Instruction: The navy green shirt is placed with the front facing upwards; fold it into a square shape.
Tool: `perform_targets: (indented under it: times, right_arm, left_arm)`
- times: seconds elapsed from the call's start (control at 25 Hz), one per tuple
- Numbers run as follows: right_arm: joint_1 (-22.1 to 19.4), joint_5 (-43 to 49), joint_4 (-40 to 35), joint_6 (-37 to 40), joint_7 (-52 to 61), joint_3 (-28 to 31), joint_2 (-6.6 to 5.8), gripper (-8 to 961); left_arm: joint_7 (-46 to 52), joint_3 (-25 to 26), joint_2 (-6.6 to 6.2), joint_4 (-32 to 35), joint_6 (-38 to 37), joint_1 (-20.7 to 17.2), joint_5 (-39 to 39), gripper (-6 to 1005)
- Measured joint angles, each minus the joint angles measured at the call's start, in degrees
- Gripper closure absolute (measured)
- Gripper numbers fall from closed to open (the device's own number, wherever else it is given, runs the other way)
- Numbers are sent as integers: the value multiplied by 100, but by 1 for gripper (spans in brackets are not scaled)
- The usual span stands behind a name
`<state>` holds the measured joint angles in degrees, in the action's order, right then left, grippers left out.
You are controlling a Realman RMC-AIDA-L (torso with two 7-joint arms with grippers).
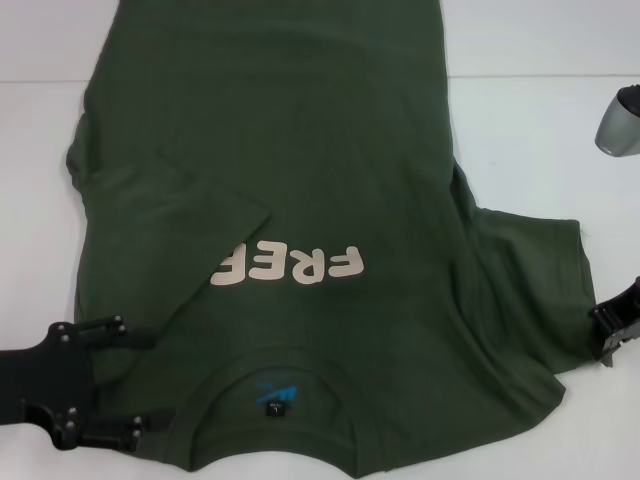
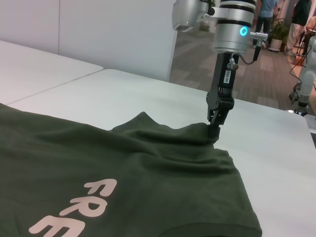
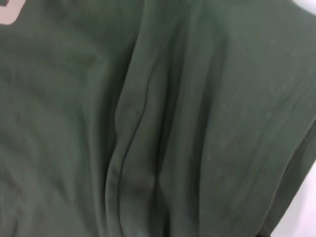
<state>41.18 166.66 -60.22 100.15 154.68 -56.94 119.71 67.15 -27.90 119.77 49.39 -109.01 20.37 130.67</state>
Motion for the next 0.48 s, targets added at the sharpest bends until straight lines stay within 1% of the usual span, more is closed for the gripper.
perform_targets:
  times: [0.12,0.32,0.48]
  right_arm:
    - [0,23,-3,-93,-11,-51,-1,929]
    - [-18,-31,-73,-215,-66,-177,2,933]
    - [-88,-256,-588,-206,-137,-210,5,941]
  left_arm:
    - [0,26,2,-7,6,3,-9,85]
    - [0,30,3,-17,52,2,-32,86]
    - [0,26,3,-42,87,20,-35,86]
